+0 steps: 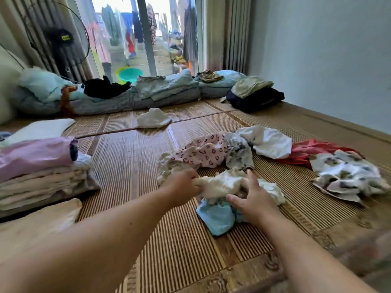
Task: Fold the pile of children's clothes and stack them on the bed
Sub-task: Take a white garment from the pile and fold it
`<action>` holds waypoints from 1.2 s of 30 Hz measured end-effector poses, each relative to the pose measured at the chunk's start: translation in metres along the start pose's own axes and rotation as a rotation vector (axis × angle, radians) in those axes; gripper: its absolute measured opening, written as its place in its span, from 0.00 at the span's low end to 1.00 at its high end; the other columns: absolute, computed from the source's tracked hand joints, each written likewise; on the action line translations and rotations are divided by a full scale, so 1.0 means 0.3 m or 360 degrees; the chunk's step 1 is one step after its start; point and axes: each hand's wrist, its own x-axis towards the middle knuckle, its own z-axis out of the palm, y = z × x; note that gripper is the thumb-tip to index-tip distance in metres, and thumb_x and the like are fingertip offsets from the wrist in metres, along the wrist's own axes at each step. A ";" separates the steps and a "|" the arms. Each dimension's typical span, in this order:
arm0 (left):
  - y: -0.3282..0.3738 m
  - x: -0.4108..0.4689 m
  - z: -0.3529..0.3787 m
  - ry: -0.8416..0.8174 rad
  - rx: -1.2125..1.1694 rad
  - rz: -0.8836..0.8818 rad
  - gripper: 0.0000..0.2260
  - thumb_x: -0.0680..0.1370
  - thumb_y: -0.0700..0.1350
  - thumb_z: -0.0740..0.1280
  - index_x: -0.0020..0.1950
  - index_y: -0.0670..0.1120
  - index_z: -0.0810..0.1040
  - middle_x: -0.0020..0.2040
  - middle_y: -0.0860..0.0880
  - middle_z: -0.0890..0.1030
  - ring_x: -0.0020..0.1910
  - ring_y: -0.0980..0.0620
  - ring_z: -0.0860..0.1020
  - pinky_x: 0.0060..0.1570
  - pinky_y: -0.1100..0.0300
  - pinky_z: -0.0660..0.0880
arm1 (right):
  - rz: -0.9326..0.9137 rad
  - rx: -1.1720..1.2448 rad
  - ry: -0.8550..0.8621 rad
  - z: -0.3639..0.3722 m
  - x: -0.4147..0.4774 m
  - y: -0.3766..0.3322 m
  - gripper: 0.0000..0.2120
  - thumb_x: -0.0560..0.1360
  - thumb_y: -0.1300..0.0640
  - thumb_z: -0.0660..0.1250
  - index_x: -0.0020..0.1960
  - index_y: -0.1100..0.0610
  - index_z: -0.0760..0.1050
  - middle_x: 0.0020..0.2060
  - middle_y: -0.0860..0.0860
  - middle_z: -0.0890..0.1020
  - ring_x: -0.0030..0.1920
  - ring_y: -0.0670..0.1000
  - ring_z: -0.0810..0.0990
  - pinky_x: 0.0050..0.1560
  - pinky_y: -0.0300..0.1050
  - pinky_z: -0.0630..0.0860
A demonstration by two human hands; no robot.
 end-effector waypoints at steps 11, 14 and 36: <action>0.162 -0.304 -0.664 0.0345 0.0687 0.0607 0.12 0.74 0.44 0.71 0.57 0.50 0.79 0.48 0.53 0.80 0.47 0.54 0.78 0.49 0.61 0.74 | -0.0477 0.0522 -0.0004 -0.061 -0.083 -0.238 0.02 0.72 0.54 0.72 0.41 0.51 0.82 0.43 0.53 0.84 0.44 0.52 0.81 0.32 0.28 0.67; 0.102 -0.386 -0.804 0.0461 0.0840 0.0319 0.17 0.75 0.50 0.70 0.64 0.55 0.76 0.51 0.55 0.76 0.52 0.54 0.75 0.50 0.62 0.69 | -0.0511 0.0808 0.0147 -0.075 -0.130 -0.342 0.05 0.76 0.55 0.68 0.42 0.54 0.80 0.35 0.56 0.80 0.34 0.52 0.75 0.31 0.35 0.69; 0.079 -0.522 -0.743 0.0552 -0.2037 -0.0513 0.12 0.83 0.35 0.50 0.47 0.44 0.70 0.23 0.43 0.78 0.19 0.51 0.75 0.29 0.65 0.66 | -0.0854 0.0671 0.0095 0.201 -0.526 -0.722 0.33 0.67 0.38 0.70 0.63 0.46 0.56 0.51 0.50 0.76 0.47 0.46 0.80 0.41 0.33 0.77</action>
